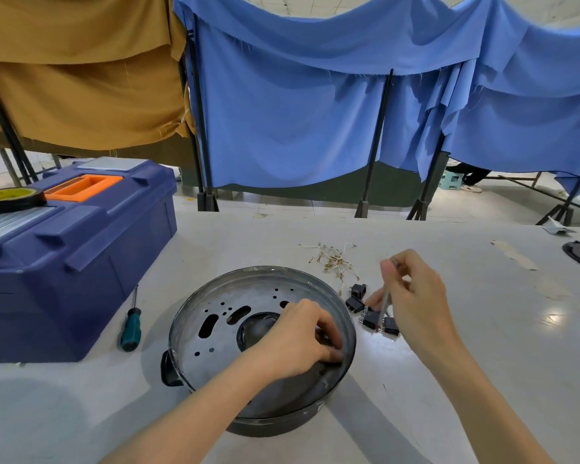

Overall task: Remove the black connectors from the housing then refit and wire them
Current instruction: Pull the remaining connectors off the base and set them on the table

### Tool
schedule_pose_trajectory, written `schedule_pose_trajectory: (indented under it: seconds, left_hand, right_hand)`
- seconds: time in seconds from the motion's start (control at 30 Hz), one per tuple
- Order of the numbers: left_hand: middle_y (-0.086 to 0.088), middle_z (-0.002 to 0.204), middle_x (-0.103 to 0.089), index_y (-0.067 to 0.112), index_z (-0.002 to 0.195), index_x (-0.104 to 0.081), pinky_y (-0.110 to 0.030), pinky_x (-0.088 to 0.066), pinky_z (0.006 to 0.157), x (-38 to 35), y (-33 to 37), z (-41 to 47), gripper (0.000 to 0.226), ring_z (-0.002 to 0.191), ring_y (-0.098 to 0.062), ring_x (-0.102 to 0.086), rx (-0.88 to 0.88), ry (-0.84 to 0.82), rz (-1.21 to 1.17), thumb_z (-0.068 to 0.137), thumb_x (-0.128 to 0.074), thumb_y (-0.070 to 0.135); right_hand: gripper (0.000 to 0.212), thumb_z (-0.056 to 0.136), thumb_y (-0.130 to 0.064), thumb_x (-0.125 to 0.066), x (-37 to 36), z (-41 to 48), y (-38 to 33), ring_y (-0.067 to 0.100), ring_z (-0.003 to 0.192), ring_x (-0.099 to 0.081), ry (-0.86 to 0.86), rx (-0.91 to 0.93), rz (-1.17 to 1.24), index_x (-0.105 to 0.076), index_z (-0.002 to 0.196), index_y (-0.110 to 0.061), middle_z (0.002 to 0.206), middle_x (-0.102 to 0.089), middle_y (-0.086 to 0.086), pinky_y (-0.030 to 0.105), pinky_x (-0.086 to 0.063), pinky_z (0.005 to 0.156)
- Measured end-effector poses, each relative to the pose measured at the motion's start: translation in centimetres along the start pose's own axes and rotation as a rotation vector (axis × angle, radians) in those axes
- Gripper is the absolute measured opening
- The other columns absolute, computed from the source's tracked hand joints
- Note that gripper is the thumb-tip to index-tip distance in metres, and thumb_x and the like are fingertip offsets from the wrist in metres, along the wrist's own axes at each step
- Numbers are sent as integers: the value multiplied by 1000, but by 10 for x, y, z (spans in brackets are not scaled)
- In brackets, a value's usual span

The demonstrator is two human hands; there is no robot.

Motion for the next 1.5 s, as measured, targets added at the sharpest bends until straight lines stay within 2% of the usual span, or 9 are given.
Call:
schedule_pose_trajectory:
  seconds: [0.3, 0.5, 0.63, 0.77, 0.97, 1.1, 1.23, 1.37, 1.5]
  left_hand:
    - [-2, 90, -71, 13, 81, -74, -8, -46, 60, 3, -7, -1, 18, 62, 10, -60, 71, -67, -58, 73, -75, -3]
    - [1, 88, -73, 14, 86, -75, -25, -57, 77, 24, -11, -3, 19, 80, -18, -70, 78, -3, -148, 80, -69, -4]
    - [12, 96, -69, 31, 88, -71, -19, -48, 83, 60, -11, 2, 25, 94, -11, -63, 12, 196, 9, 81, -71, 7]
    - [5, 136, -46, 30, 131, -53, -37, -29, 107, 87, -32, 4, 44, 127, -15, -40, 132, 297, 441, 89, -65, 28]
    - [-11, 129, -50, 17, 133, -37, -43, -41, 90, 108, -97, -13, 50, 119, -31, -48, 591, 186, 634, 96, -46, 49]
    - [-7, 87, -54, 10, 104, -51, -37, -46, 71, 114, -102, -15, 16, 86, -30, -54, 507, 289, 564, 101, -43, 24]
    - [0, 78, -56, 12, 99, -59, -32, -43, 63, 115, -98, -9, 14, 74, -23, -51, 412, 317, 549, 96, -46, 7]
    - [-3, 91, -66, 16, 101, -62, -37, -52, 74, 108, -91, 3, 16, 80, -24, -58, 301, 247, 492, 97, -49, 10]
    - [-6, 94, -68, 20, 105, -62, -44, -52, 80, 104, -89, 6, 16, 88, -30, -61, 270, 234, 483, 99, -48, 17]
  right_hand:
    - [26, 88, -34, -67, -49, -4, 33, 12, 52, -43, -331, -98, -290, -64, 86, -8, 63, -56, 1, 24, -34, 51]
    - [20, 81, -5, -56, -60, -9, 33, 16, 35, -38, -401, -85, -343, -59, 89, 14, 52, -42, 8, 25, -28, 44]
    - [19, 80, -1, -50, -59, -20, 35, 15, 32, -45, -565, -158, -285, -58, 93, -13, 34, -52, -1, 20, -40, 45]
    - [28, 81, -7, -51, -60, -26, 36, 15, 36, -50, -729, -172, -276, -60, 105, -20, 51, -66, 5, 14, -38, 43]
    - [30, 87, -36, -66, -52, 6, 29, 6, 50, -49, -482, -38, -389, -70, 94, -8, 65, -63, 8, 21, -44, 52]
    - [10, 85, -17, -62, -67, 4, 26, 13, 49, -32, -513, -26, -413, -66, 76, -16, 52, -38, -3, 18, -26, 45]
    - [45, 75, -2, -59, -65, 2, 27, 13, 45, -14, -551, -45, -409, -23, 52, -16, 51, -15, -2, 22, -12, 44]
    - [48, 88, -28, -66, -52, 2, 38, 9, 36, -30, -646, -156, -368, -54, 56, 6, 37, -53, -3, 20, -27, 42]
    - [28, 90, -19, -65, -10, 37, 48, 26, 65, -65, -319, -190, -329, -71, 68, -2, 47, -64, 4, 28, -48, 60]
Point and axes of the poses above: each hand's wrist, its own z-axis towards the middle knuckle, its own x-axis out of the back of the hand, y = z × x, the point moved 9 cm from there along z, towards the middle knuckle
